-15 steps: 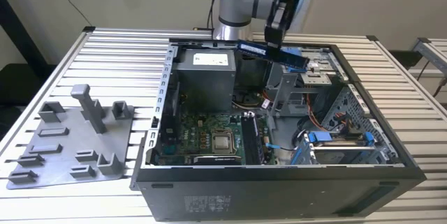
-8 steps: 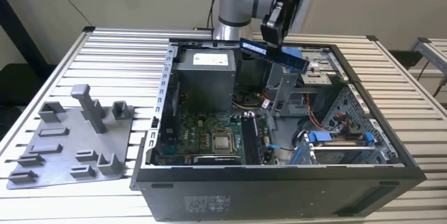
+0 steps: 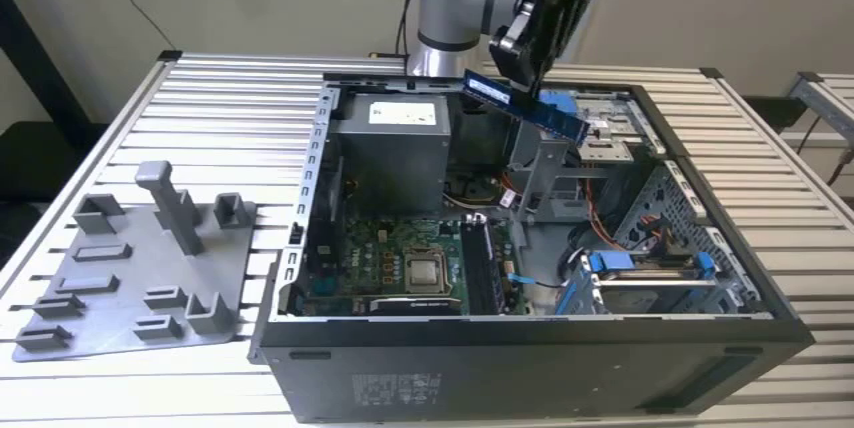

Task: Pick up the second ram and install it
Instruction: 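Insert the second ram into the second slot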

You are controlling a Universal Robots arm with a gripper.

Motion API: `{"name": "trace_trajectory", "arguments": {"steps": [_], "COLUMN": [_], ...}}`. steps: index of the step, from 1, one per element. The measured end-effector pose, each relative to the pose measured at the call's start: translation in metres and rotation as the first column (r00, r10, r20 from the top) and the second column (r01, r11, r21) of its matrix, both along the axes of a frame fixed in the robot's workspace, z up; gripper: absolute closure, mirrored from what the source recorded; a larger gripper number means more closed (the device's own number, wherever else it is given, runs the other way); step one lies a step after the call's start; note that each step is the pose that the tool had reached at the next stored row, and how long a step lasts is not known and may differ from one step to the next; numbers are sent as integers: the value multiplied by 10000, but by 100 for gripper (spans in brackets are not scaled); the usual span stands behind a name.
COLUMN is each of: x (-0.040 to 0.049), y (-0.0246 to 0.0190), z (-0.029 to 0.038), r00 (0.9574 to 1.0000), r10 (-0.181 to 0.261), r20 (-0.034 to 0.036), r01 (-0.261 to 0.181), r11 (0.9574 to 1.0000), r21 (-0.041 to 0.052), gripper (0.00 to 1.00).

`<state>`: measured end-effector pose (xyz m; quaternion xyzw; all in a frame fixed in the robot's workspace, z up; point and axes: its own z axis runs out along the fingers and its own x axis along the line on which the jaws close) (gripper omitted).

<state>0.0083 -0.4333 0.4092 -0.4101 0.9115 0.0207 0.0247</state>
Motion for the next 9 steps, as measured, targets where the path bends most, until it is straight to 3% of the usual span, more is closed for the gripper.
{"name": "trace_trajectory", "arguments": {"steps": [5, 9], "x": [0, 0], "y": [0, 0], "z": [-4, -6], "r00": [9967, 9906], "r10": [-813, -1366], "r20": [-33, -123], "r01": [813, 1366], "r11": [9967, 9906], "r21": [-2, -13], "gripper": [86, 86]}}
